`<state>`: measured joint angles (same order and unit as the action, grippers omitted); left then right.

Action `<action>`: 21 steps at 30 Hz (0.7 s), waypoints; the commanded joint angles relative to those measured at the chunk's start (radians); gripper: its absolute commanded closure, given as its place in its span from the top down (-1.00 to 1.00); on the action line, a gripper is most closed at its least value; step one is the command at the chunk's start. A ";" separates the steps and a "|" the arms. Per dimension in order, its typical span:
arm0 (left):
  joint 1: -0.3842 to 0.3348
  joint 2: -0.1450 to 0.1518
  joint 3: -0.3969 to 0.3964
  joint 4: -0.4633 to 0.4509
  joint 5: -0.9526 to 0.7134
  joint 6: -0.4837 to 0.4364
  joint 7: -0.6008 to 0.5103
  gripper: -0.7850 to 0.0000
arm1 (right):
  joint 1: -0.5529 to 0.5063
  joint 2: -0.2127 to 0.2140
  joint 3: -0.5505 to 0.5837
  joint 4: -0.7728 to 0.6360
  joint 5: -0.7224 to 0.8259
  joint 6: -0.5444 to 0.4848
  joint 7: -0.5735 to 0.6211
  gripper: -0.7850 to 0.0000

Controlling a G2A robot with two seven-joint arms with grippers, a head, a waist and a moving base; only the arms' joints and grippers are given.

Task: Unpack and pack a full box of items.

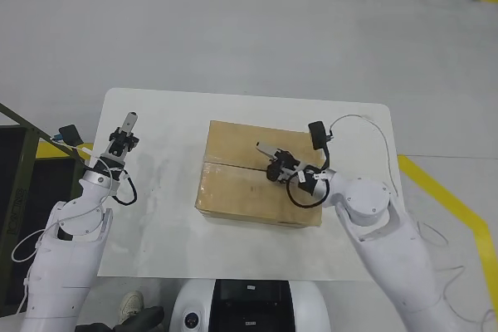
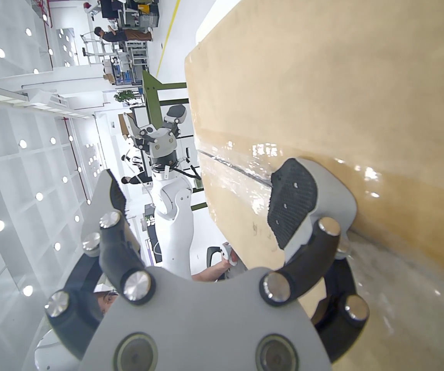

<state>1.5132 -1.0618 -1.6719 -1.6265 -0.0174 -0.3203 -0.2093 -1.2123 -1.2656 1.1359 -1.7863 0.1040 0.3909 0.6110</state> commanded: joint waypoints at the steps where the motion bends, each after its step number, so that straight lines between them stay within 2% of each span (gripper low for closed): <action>1: 0.000 0.000 0.000 0.000 0.000 0.000 0.000 1.00 | -0.021 0.006 0.027 -0.015 -0.007 0.007 -0.003 1.00; 13: 0.000 0.000 0.000 0.000 0.000 0.000 0.000 1.00 | -0.121 0.040 0.112 -0.151 -0.115 0.085 0.052 1.00; 21: 0.000 0.000 0.000 0.000 0.000 0.000 0.000 1.00 | -0.164 0.054 0.187 -0.160 -0.093 0.099 0.063 1.00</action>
<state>1.5132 -1.0618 -1.6719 -1.6265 -0.0174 -0.3203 -0.2093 -1.3729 -1.2134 1.3173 -1.9418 0.0117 0.4901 0.6679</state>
